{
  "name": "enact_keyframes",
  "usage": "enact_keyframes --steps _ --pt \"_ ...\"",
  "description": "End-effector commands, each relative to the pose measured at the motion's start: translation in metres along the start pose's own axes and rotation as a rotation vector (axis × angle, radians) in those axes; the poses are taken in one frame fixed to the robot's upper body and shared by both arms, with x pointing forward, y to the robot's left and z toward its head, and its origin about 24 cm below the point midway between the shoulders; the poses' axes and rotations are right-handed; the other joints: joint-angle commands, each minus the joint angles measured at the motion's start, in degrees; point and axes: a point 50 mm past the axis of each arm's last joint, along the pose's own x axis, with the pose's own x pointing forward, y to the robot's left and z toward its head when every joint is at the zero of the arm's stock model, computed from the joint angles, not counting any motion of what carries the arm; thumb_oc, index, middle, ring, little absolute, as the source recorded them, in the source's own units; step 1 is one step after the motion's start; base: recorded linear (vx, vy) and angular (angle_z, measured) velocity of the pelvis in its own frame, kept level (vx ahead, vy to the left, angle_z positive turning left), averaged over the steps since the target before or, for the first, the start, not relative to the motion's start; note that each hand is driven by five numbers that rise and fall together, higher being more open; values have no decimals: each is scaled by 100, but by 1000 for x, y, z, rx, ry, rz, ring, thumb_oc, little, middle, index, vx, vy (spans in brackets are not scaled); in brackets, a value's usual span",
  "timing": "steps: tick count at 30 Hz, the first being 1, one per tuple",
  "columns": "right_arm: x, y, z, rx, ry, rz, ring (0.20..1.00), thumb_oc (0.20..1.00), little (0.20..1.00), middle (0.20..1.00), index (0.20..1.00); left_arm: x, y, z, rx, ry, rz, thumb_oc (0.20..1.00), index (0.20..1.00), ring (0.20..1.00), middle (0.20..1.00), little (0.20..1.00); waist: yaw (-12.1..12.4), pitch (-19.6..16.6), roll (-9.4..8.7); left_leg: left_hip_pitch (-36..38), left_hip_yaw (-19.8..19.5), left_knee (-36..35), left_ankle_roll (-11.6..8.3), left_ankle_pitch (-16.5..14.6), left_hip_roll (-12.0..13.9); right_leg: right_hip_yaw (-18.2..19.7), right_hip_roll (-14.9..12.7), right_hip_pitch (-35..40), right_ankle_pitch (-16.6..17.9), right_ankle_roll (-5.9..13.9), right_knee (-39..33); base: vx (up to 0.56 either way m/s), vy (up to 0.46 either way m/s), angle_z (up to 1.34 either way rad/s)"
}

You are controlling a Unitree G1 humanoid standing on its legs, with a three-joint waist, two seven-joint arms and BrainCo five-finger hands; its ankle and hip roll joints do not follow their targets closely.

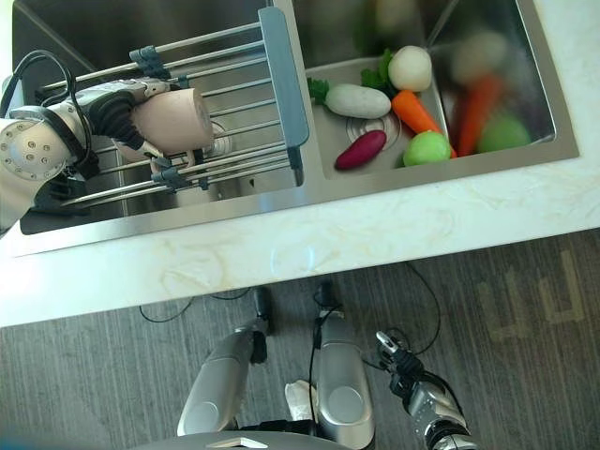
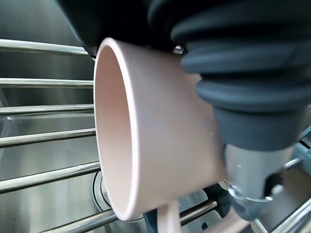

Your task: Place the dishes in the dishwasher.

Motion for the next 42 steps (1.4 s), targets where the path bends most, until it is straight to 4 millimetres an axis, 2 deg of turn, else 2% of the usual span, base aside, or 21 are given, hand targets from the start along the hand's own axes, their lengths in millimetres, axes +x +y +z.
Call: enact_keyframes --steps 1,8,9,10,16,27,36,37,42 --pt "-5 -10 4 20 -43 -23 1000 1000 1000 1000 1000 -2 28 -3 54 32 112 1000 1000 1000 1000 1000 -75 -215 60 -62 440 410 -336 -396 362 232 -364 -52 507 710 -390 0 0 0" --pt "-3 -5 16 26 -101 -4 1000 1000 1000 1000 1000 1 30 -7 88 74 81 1000 1000 1000 1000 1000 -97 -103 54 -150 424 410 -348 -353 355 239 -367 -144 555 723 -390 -6 2 0" --pt "-3 -3 20 23 -118 3 1000 1000 1000 1000 1000 1 27 -8 119 83 49 805 805 805 805 805 -107 -69 52 -177 426 410 -357 -343 359 246 -372 -169 566 731 -390 -45 16 0" --pt "-3 -3 22 22 -127 6 1000 1000 1000 1000 1000 2 28 -6 148 76 29 200 200 200 200 200 -114 -62 55 -185 431 410 -361 -339 361 243 -378 -179 572 738 -390 -60 16 1" --pt "-2 -1 27 24 -151 22 1000 1000 1000 1000 1000 6 31 9 213 7 -2 200 200 200 200 200 -139 -63 35 -209 472 410 -386 -335 397 221 -385 -216 594 759 -390 -26 -4 0" --pt "-2 2 29 29 -184 31 1000 1000 1000 1000 1000 3 43 11 300 -20 87 200 200 200 200 200 -124 -151 41 -177 481 410 -415 -336 415 196 -378 -180 576 750 -390 0 0 0" --pt "-4 1 22 30 -176 18 1000 1000 1000 1000 1000 -6 60 18 352 -60 254 200 200 200 200 200 -73 -302 45 -98 474 410 -433 -352 429 127 -388 -76 517 729 -390 0 0 0" --pt "-4 0 19 26 -167 10 1000 1000 1000 1000 1000 -11 69 16 375 -54 350 200 200 200 200 200 -61 -370 49 -54 485 410 -437 -368 442 111 -385 -24 485 721 -390 0 0 0" --pt "-7 -6 6 29 -129 -25 1000 1000 1000 1000 1000 -29 93 14 423 -69 572 200 200 200 200 200 -15 -594 54 143 502 410 -439 -413 451 36 -385 198 396 692 -390 26 -1 2"
